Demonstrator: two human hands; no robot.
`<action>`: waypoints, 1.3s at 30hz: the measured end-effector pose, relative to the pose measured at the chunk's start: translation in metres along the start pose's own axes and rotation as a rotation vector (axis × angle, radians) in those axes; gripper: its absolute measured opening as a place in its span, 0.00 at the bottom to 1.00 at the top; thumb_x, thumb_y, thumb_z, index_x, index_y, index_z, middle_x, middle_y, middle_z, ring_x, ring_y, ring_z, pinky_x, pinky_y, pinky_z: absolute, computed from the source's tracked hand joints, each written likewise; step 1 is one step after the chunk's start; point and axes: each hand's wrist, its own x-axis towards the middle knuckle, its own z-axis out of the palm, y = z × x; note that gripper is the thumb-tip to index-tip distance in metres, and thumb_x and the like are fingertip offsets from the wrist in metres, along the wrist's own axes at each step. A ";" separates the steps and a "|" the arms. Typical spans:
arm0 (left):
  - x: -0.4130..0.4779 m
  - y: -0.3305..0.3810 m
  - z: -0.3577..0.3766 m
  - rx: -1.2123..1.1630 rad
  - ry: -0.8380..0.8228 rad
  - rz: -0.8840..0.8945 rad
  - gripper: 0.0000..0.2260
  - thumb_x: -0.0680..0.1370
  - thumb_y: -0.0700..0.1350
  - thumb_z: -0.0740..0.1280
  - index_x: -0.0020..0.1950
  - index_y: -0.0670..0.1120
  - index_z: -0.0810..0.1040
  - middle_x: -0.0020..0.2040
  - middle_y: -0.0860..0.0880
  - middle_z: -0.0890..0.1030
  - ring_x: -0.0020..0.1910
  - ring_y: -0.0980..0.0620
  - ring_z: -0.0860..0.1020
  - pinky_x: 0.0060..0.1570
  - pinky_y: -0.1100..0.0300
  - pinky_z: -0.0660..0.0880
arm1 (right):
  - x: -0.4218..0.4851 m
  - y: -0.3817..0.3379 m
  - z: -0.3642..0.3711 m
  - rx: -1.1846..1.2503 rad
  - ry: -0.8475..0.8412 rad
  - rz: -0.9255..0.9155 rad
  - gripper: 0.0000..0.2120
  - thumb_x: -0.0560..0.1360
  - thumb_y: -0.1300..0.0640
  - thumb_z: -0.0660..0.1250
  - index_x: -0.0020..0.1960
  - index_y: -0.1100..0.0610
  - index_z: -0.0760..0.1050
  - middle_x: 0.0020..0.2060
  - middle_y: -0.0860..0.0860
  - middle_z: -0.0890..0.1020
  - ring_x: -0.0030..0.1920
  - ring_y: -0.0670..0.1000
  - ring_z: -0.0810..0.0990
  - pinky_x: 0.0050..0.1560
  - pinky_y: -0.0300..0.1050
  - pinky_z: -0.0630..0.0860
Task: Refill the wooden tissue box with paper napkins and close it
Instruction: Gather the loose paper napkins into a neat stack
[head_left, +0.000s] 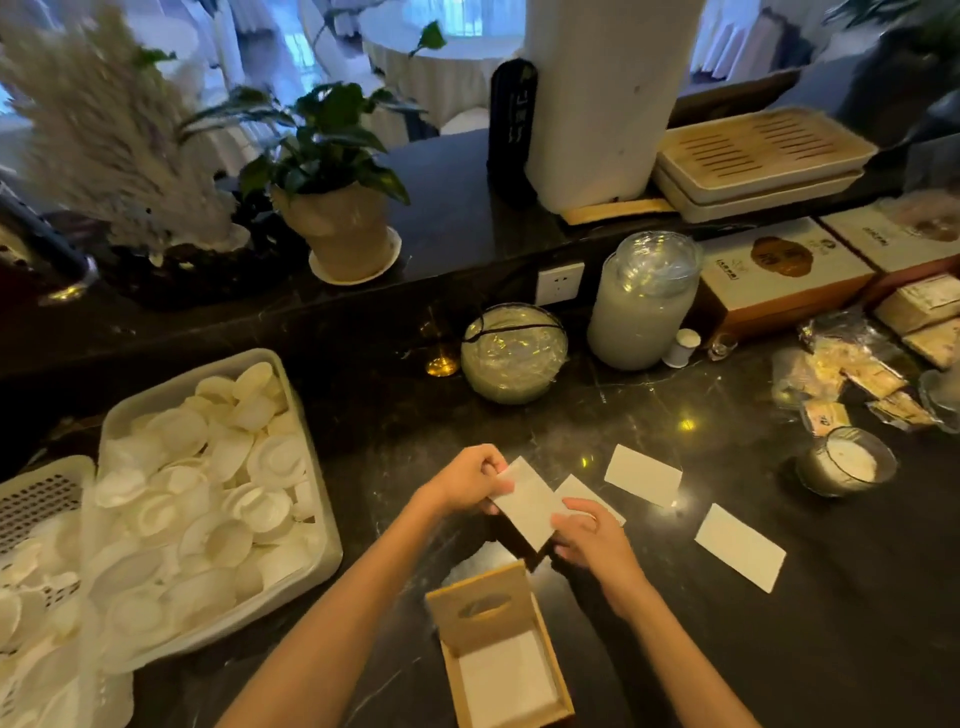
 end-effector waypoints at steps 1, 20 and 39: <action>0.004 0.009 0.004 -0.005 -0.023 -0.015 0.07 0.77 0.37 0.70 0.48 0.45 0.73 0.41 0.44 0.77 0.42 0.44 0.82 0.35 0.59 0.82 | -0.004 -0.002 -0.005 0.054 -0.001 0.030 0.12 0.76 0.59 0.70 0.58 0.54 0.75 0.52 0.53 0.82 0.53 0.53 0.84 0.53 0.50 0.82; 0.093 0.049 0.118 0.730 0.053 -0.110 0.12 0.79 0.35 0.61 0.61 0.41 0.76 0.60 0.41 0.79 0.58 0.42 0.78 0.55 0.53 0.77 | 0.040 0.014 -0.043 -0.431 0.482 0.055 0.07 0.78 0.60 0.66 0.54 0.53 0.70 0.47 0.51 0.78 0.46 0.49 0.78 0.37 0.35 0.72; 0.078 0.038 0.121 0.390 0.039 -0.166 0.12 0.73 0.35 0.68 0.39 0.50 0.70 0.43 0.50 0.75 0.48 0.50 0.74 0.48 0.55 0.75 | 0.037 0.036 -0.048 -0.485 0.424 0.004 0.17 0.77 0.60 0.68 0.63 0.54 0.70 0.60 0.54 0.78 0.58 0.54 0.79 0.53 0.48 0.81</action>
